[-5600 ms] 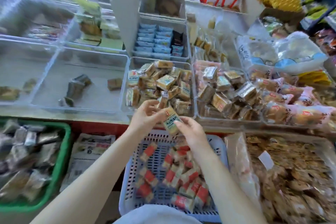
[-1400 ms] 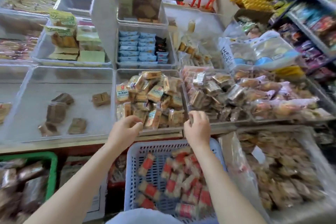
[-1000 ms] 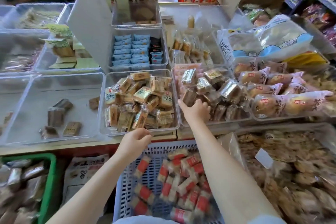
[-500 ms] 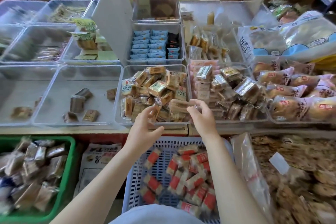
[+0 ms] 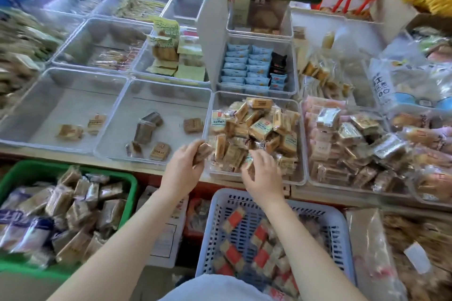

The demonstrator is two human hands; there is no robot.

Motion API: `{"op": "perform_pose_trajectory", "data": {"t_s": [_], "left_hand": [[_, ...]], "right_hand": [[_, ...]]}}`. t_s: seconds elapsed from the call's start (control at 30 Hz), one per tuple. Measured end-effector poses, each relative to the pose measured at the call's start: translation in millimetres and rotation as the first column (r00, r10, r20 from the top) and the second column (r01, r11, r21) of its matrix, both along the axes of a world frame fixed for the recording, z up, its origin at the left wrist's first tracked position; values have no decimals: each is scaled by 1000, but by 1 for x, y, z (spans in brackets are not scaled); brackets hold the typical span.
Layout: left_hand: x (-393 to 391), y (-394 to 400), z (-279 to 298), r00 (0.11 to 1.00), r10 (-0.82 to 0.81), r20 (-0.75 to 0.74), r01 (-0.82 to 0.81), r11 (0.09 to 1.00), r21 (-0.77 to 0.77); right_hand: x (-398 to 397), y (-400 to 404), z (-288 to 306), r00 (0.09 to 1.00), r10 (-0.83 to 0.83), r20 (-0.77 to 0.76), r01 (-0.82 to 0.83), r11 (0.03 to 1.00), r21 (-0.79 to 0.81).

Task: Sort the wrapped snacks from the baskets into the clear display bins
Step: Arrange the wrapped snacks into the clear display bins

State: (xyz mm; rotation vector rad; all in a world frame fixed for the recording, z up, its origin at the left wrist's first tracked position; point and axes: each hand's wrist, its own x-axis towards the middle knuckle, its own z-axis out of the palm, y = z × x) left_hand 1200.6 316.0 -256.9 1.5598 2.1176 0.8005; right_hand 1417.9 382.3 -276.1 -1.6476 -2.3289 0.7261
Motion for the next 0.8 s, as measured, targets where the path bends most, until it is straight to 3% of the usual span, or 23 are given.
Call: {"op": "perform_pose_trajectory", "data": {"t_s": [0.07, 0.17, 0.3, 0.37, 0.43, 0.53, 0.6, 0.7, 0.8], "left_hand": [[-22, 14, -12, 994, 90, -58, -92, 995, -30], [-43, 30, -29, 987, 121, -104, -141, 967, -212], [-53, 43, -43, 990, -25, -139, -48, 866, -497], [-50, 46, -42, 990, -88, -109, 13, 833, -554], [-42, 43, -39, 994, -40, -106, -16, 878, -478], [-16, 33, -27, 990, 19, -142, -53, 971, -235], [11, 28, -15, 992, 21, -121, -36, 992, -123], [55, 27, -2, 998, -61, 15, 62, 992, -112], [92, 27, 0, 971, -232, 62, 240, 952, -190]], "right_hand": [[1, -7, -21, 990, 30, 136, -31, 999, 6], [4, -16, -41, 982, 33, 185, -40, 999, 32], [5, -15, -43, 982, 19, 186, -25, 999, 29], [6, -15, -43, 985, 20, 172, -27, 999, 37], [7, -15, -38, 986, 35, 164, -39, 999, 21], [9, -14, -21, 998, 10, 65, -6, 998, -58], [16, -10, -8, 998, -56, -15, 56, 998, 8], [45, 5, 3, 974, -214, -67, 224, 940, 255], [94, 31, 14, 899, -438, 2, 421, 866, 269]]}}
